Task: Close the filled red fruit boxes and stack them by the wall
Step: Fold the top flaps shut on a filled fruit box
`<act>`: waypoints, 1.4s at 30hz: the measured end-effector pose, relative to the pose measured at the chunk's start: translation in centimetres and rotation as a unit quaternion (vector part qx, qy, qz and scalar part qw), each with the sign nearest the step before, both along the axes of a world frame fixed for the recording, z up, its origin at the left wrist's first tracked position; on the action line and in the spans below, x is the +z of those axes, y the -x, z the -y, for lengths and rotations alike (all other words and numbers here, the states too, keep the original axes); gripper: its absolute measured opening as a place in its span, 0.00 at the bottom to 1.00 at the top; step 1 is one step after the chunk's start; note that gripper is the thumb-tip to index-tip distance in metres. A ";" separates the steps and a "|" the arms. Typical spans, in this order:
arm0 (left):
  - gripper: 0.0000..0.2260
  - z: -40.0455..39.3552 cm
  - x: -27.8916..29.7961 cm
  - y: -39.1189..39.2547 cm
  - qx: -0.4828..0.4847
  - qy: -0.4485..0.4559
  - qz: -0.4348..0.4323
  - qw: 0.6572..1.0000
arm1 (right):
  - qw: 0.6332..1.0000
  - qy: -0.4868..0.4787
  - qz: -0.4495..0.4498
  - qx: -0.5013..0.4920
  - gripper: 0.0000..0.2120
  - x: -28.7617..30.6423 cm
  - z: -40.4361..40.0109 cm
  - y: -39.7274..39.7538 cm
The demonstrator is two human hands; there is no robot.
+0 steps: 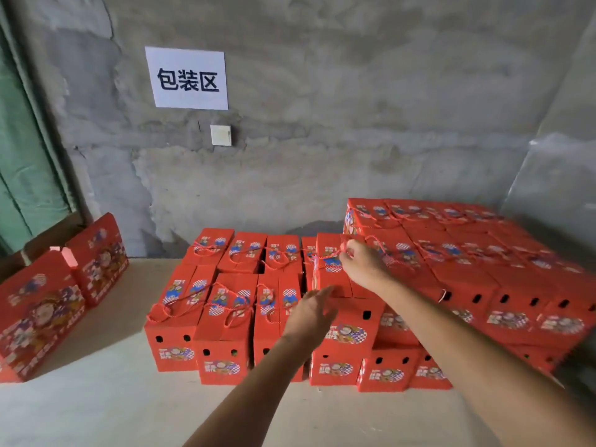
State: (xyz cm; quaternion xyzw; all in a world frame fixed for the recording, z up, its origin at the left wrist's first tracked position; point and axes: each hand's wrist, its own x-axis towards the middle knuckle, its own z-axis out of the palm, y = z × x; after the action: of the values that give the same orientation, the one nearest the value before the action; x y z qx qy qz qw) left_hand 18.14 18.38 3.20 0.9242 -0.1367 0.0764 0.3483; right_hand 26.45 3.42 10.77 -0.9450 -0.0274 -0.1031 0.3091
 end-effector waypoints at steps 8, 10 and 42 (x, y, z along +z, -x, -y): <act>0.09 0.7 -1.9 -2.9 0.035 0.035 0.142 0.989 | 0.960 0.213 0.179 0.010 0.21 -9.7 0.2 3.1; 0.10 0.8 -1.9 -4.2 0.043 0.042 0.138 0.989 | 0.962 0.200 0.184 0.005 0.22 -9.6 -0.1 1.8; 0.16 1.3 1.4 -30.4 0.019 -0.036 0.037 0.998 | 0.945 0.327 0.023 0.003 0.30 -7.6 -0.5 -22.5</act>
State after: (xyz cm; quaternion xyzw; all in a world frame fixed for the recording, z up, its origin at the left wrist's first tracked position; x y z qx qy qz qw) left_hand 48.50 17.11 4.55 0.9350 -0.1350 0.1120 0.3081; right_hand 48.96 3.88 3.19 -0.9914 -0.0695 -0.1094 -0.0171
